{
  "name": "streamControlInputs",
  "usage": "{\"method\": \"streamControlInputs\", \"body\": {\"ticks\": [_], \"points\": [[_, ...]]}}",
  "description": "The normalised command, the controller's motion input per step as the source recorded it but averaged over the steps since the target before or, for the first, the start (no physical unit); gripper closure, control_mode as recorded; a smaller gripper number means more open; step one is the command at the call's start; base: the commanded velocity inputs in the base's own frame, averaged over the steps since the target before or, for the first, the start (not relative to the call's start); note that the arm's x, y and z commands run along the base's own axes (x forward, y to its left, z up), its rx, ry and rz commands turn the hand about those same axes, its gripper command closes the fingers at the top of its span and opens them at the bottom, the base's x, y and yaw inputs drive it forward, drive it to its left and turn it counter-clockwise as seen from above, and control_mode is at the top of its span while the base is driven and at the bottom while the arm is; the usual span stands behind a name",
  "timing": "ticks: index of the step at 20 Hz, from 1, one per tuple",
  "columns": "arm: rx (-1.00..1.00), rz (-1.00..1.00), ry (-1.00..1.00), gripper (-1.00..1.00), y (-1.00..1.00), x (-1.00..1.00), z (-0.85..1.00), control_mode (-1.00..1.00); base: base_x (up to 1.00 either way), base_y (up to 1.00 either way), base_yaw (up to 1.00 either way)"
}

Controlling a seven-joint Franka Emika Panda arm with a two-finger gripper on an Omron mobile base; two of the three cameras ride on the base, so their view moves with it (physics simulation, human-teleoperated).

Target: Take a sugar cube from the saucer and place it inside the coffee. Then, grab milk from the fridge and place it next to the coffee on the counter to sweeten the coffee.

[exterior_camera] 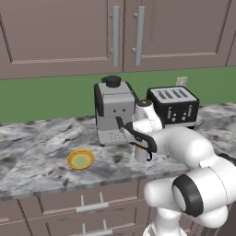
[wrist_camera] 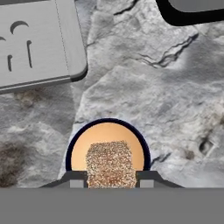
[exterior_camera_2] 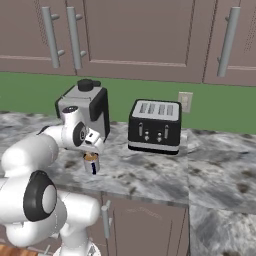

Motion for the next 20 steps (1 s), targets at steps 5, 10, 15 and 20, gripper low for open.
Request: {"method": "streamControlInputs", "body": {"ticks": [5, 10, 15, 20], "points": [[0.0, 0.0, 0.0, -1.0, 0.0, 0.18, 0.02, -1.0, 0.0, 0.0, 0.0], [0.04, 0.0, -0.05, -1.0, -0.03, 0.03, 0.47, -1.0, 0.0, 0.0, 0.0], [0.14, 0.0, -0.06, -1.0, -0.28, -0.51, 0.75, -1.0, 0.0, 0.0, 0.0], [0.09, 0.02, -0.1, -1.0, -0.29, -0.41, 0.51, -1.0, 0.0, 0.0, 0.0]]}}
